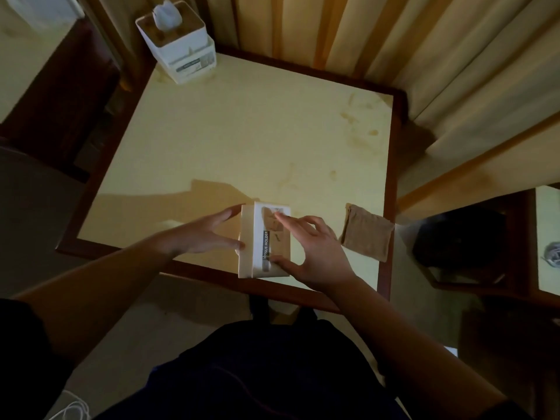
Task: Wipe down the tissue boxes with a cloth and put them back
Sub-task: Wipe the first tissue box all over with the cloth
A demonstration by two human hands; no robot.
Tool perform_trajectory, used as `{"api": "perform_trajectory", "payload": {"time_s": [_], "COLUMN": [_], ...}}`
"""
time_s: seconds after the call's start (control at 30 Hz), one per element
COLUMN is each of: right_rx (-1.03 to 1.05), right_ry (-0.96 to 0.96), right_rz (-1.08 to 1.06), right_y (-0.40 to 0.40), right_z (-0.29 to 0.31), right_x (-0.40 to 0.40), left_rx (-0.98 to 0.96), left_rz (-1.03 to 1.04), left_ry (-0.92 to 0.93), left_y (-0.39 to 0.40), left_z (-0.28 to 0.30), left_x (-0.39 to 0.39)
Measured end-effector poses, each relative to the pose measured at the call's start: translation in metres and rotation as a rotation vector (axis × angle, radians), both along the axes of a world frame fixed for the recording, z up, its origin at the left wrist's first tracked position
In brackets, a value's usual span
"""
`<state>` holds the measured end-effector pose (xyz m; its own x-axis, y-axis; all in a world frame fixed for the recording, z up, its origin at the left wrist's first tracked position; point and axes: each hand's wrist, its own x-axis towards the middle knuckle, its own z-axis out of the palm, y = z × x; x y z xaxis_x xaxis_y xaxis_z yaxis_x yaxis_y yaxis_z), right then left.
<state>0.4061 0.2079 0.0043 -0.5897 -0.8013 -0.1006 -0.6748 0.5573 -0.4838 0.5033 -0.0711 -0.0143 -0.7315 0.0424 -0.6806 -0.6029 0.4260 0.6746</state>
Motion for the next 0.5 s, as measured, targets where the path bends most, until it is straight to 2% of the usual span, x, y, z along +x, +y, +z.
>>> {"api": "perform_trajectory", "payload": {"time_s": [0.1,0.2,0.33,0.5], "right_rx": [0.004,-0.086,-0.107,0.039], "right_ry": [-0.026,-0.109,-0.237,-0.171], "right_rz": [0.007,-0.003,-0.310,-0.480], "right_y": [0.000,0.007,0.033,0.083], "right_z": [0.003,0.004,-0.010,-0.036], "right_x": [-0.001,-0.002,-0.014,-0.040], "left_rx": [-0.081,-0.168,-0.263,-0.605], "left_rz": [0.016,0.107,0.209,-0.091], "left_ry": [0.053,0.187,0.414,0.555], "left_y": [0.005,0.021,0.050,0.076], "left_z": [0.004,0.013,0.025,0.025], "left_x": [-0.003,-0.009,-0.014,-0.017]}}
